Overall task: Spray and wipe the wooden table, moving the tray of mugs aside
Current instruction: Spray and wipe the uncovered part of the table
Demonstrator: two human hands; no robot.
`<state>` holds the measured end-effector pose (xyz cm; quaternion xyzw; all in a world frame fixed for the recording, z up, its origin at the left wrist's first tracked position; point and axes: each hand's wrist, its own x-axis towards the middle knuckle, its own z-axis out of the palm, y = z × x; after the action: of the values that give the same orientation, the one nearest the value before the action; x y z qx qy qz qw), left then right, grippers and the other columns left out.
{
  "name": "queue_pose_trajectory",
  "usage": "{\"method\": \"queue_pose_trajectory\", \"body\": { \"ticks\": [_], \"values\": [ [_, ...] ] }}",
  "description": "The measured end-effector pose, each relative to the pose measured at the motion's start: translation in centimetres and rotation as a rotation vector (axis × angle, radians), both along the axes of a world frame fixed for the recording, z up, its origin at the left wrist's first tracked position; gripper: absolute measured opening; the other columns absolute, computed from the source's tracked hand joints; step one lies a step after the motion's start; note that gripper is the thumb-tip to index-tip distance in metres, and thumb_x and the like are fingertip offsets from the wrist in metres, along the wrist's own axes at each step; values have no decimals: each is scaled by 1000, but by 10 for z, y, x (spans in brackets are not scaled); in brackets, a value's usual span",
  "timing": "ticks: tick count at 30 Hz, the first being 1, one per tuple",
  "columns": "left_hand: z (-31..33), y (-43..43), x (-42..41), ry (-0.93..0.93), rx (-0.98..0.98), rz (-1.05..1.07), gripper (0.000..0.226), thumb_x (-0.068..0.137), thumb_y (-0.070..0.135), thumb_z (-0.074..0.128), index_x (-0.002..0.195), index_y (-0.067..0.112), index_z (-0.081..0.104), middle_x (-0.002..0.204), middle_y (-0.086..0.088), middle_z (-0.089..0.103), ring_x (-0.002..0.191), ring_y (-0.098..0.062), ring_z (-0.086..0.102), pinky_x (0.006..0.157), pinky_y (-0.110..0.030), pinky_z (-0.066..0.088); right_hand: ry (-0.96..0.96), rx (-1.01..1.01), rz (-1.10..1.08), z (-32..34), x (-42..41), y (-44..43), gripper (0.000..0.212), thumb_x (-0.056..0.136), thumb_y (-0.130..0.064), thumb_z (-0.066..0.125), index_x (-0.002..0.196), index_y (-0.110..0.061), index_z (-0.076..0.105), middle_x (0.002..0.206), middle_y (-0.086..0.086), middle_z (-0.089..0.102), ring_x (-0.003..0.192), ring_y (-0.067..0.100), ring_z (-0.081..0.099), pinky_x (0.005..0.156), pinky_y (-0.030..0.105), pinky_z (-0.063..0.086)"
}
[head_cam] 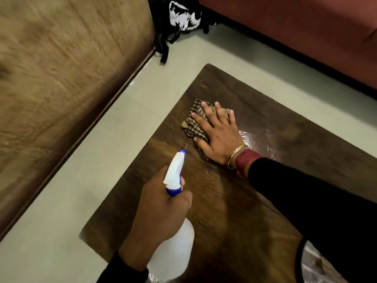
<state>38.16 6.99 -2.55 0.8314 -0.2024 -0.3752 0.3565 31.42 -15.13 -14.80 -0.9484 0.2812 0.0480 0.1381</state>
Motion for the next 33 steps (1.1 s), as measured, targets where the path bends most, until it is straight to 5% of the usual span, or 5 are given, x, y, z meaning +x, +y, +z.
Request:
{"method": "queue_pose_trajectory", "body": {
  "ticks": [7,16,21,25,33],
  "values": [
    [3,-5,10,-16,-31,36,55,60,30,61,109,5,64,84,-5,64,77,-26,64,75,-30,59,3,24,-332,7,61,-58,77,93,-62,35,163,-35,21,175,5,5,159,42,0,124,68,-2],
    [11,-7,18,-115,-91,57,35,70,21,68,101,6,64,75,7,56,69,-12,61,60,-10,47,-16,-27,477,3,26,35,77,90,-58,45,162,-34,29,175,4,10,160,38,8,124,64,4],
    [12,-1,15,-77,-72,77,48,60,28,62,104,7,65,84,0,63,76,-24,64,74,-23,56,51,1,-180,11,87,-92,79,92,-60,33,164,-33,19,174,7,9,159,41,8,125,66,1],
    [8,11,5,-88,-62,72,42,64,27,65,103,11,66,86,-2,65,82,-24,66,76,-21,55,24,-12,-279,7,102,-104,76,92,-62,37,162,-34,26,174,7,13,158,41,13,125,65,4],
    [15,4,7,-116,-64,65,42,68,27,69,108,17,61,88,8,63,79,-10,63,64,3,43,-68,69,327,9,11,103,73,89,-50,41,158,-31,31,173,11,17,159,45,9,123,70,9]
  ]
}}
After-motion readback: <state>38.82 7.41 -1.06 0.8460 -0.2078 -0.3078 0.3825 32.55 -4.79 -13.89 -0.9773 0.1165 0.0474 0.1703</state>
